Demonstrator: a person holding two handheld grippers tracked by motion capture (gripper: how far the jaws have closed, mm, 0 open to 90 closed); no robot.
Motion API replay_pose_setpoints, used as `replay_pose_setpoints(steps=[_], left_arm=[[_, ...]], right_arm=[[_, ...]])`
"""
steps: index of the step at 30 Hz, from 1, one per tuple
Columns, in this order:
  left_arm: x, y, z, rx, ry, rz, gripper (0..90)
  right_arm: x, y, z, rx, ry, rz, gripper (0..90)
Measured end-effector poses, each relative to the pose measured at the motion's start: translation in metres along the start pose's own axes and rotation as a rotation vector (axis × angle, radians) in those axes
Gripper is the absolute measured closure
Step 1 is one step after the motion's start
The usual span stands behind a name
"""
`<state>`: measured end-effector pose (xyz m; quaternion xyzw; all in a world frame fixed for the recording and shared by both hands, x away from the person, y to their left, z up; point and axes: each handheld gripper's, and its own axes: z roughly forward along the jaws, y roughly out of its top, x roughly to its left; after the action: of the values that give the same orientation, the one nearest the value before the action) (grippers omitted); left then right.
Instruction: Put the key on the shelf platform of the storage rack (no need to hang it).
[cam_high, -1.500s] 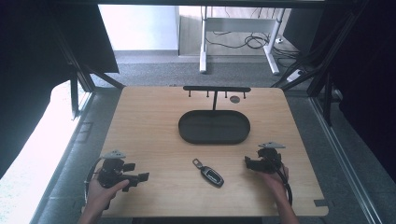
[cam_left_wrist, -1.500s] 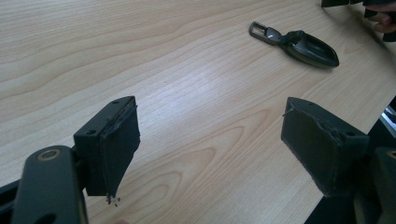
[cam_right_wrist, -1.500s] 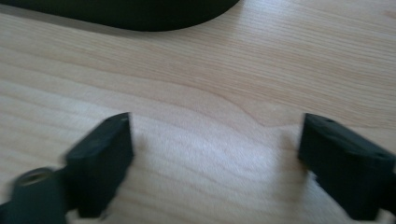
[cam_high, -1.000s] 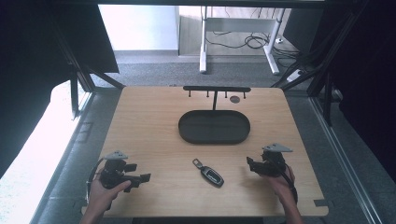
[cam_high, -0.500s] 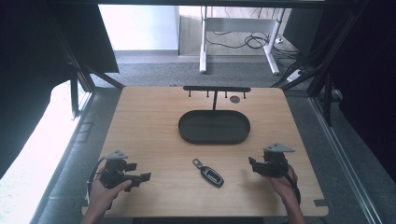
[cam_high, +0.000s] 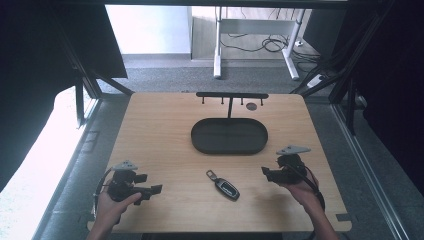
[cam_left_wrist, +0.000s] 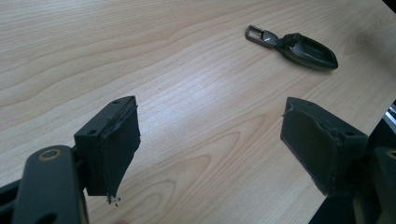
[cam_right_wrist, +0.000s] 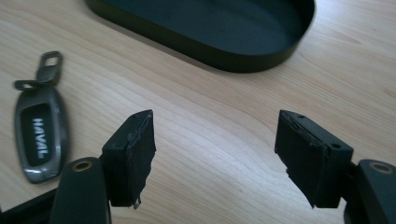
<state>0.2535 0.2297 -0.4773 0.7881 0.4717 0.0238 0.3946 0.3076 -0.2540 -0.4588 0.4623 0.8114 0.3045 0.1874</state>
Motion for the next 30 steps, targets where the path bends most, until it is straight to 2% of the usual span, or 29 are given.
replay_pose_setpoints(steps=[4, 6, 10, 19, 30], left_arm=[[-0.001, 0.000, 0.002, 0.009, -0.002, 0.001, 20.0], [-0.001, 0.000, 0.002, 0.012, -0.004, 0.004, 20.0], [-0.002, 0.000, 0.002, 0.013, -0.005, 0.005, 19.9], [-0.001, 0.001, 0.002, 0.017, -0.009, 0.004, 19.8], [-0.002, 0.001, 0.003, 0.023, -0.016, 0.006, 19.8]], right_arm=[[0.007, 0.007, -0.001, 0.014, 0.031, -0.029, 29.5], [0.011, 0.010, -0.001, 0.023, 0.030, -0.043, 29.6], [0.022, 0.019, -0.001, 0.046, 0.053, -0.077, 30.3], [0.034, 0.029, 0.003, 0.095, 0.073, -0.121, 32.2], [0.054, 0.044, 0.008, 0.158, 0.127, -0.190, 33.6]])
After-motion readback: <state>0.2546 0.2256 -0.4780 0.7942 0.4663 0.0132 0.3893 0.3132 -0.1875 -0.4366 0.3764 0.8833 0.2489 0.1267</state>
